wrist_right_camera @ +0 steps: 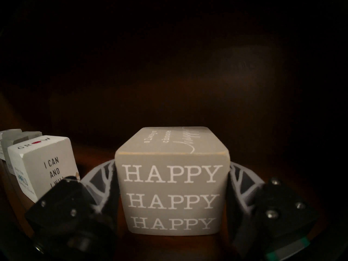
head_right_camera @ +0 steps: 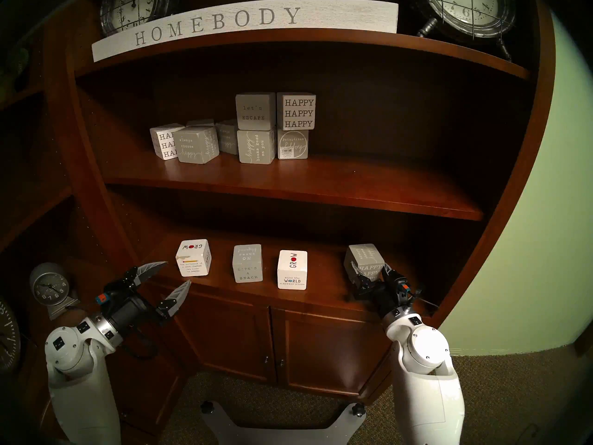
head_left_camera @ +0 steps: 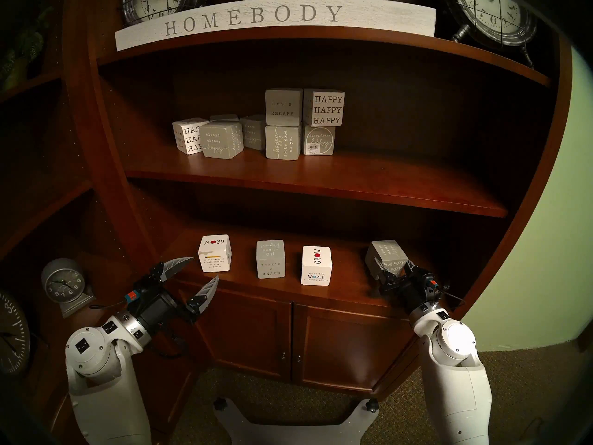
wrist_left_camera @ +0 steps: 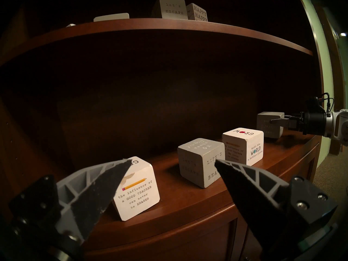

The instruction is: Stack four cubes vertically into two groups

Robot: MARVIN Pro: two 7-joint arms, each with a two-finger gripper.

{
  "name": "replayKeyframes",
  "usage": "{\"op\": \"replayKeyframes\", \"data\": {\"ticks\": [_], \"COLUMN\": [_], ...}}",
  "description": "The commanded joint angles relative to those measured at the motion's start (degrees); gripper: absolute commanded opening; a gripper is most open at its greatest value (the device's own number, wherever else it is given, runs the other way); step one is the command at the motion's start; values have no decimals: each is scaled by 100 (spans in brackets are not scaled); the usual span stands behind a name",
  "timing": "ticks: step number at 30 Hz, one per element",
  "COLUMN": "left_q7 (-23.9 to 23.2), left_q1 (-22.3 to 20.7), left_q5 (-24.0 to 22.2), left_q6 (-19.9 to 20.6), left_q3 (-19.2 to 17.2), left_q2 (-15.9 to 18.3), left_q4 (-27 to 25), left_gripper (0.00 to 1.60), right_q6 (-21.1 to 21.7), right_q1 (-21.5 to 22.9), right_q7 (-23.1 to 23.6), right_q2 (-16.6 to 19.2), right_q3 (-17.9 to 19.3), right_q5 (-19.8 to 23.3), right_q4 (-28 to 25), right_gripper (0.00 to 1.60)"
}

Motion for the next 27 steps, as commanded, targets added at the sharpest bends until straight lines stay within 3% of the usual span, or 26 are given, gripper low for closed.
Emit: {"op": "replayKeyframes", "data": {"ticks": [1,13,27], "left_q7": [3,3,6], "left_q1": [1,1,4], "left_q5": [-18,-18,-18], "left_q6": [1,2,5], "left_q3": [-6,-6,-5], "left_q2": [15,14,13], "left_q4": [-67,-69,-74], "left_gripper": [160,160,160], "right_q6": [-140,296,445], "right_q1": [19,-108,-198], "right_q7": [281,262,71], "right_q2": [-54,-450,-579], "right_q3": [-85,-720,-1221], "right_q5": [277,310,-15], "right_q4": [-594,-1301,-1388], "right_gripper": [0,0,0]}}
